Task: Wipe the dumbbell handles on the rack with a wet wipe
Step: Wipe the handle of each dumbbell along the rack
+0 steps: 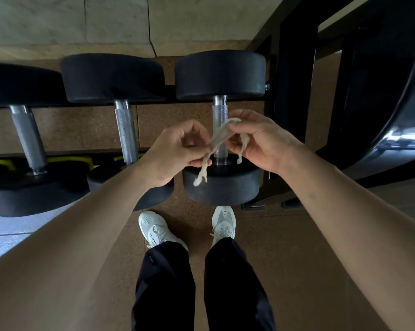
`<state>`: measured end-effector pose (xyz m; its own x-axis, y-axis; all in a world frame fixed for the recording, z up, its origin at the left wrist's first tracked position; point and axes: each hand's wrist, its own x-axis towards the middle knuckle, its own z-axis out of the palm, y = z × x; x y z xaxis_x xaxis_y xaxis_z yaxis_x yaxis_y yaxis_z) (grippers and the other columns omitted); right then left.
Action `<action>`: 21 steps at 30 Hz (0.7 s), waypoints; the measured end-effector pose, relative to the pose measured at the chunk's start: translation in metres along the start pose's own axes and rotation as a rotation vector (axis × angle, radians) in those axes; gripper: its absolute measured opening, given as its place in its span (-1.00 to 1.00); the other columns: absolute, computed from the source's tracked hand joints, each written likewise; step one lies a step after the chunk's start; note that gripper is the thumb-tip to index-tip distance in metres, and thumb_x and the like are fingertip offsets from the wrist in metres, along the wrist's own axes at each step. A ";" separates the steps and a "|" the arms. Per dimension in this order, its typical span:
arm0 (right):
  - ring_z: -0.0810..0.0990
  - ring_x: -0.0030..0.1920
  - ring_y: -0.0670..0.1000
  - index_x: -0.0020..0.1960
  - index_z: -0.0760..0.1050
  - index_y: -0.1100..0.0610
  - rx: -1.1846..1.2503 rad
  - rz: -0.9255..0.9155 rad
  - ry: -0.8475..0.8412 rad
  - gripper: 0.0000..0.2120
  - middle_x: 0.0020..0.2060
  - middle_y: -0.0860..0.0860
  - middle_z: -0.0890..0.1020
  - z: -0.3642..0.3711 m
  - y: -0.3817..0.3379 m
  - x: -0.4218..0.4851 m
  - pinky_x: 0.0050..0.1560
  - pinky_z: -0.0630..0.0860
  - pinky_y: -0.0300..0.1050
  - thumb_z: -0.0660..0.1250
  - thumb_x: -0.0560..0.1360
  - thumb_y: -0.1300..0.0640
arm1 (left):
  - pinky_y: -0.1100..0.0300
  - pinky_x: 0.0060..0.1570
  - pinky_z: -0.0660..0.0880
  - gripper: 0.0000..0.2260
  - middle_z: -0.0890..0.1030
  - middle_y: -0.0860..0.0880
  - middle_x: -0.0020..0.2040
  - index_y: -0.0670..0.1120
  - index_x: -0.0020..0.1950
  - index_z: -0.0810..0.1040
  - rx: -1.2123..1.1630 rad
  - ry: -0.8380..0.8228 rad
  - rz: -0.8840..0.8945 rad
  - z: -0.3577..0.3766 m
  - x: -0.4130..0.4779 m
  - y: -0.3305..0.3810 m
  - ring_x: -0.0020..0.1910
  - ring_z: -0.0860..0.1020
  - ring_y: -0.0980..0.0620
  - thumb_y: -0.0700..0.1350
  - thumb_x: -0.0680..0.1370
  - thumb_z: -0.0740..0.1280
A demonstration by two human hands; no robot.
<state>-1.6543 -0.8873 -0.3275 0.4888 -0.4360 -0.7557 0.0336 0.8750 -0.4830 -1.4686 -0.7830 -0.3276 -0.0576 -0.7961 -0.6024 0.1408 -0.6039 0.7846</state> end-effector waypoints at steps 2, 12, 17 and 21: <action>0.65 -0.21 -0.02 0.10 0.54 0.14 -0.018 -0.009 0.098 -0.83 -0.11 0.10 0.66 0.002 0.004 0.001 -0.26 0.60 -0.20 0.35 0.56 0.34 | 0.11 -0.19 0.62 -0.81 0.67 -0.06 -0.16 -0.15 -0.06 0.55 0.067 -0.038 0.027 0.001 -0.001 0.005 -0.20 0.69 -0.09 -0.43 0.52 0.40; 0.43 -0.51 -0.11 0.01 0.60 0.16 -0.407 0.051 0.386 -0.88 -0.41 0.01 0.54 0.011 0.013 0.010 -0.51 0.33 -0.25 0.49 0.50 0.22 | 0.05 0.03 0.64 -0.68 0.73 -0.08 -0.09 -0.10 0.18 0.70 0.285 -0.064 0.090 -0.004 0.005 0.020 -0.12 0.69 0.00 -0.41 0.51 0.43; 0.64 -0.15 -0.17 0.04 0.63 0.04 -0.971 -0.060 0.255 -0.77 -0.12 -0.07 0.66 0.015 0.016 0.011 -0.25 0.52 -0.31 0.54 0.43 0.23 | 0.20 0.04 0.61 -0.81 0.73 0.08 -0.10 -0.03 0.06 0.75 0.512 0.082 0.241 -0.004 0.010 0.022 -0.07 0.69 0.16 -0.20 0.47 0.56; 0.54 -0.15 -0.18 -0.03 0.64 0.04 -1.005 -0.211 0.257 -0.80 -0.16 -0.11 0.60 0.015 0.013 0.011 -0.16 0.47 -0.29 0.58 0.39 0.18 | 0.34 0.07 0.54 -0.91 0.66 0.09 -0.01 0.03 -0.05 0.72 0.563 0.199 0.291 -0.003 0.015 0.022 0.01 0.62 0.20 -0.07 0.47 0.56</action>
<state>-1.6355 -0.8774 -0.3361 0.3542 -0.6929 -0.6280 -0.6982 0.2508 -0.6705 -1.4633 -0.8079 -0.3195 0.0955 -0.9400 -0.3274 -0.4177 -0.3364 0.8440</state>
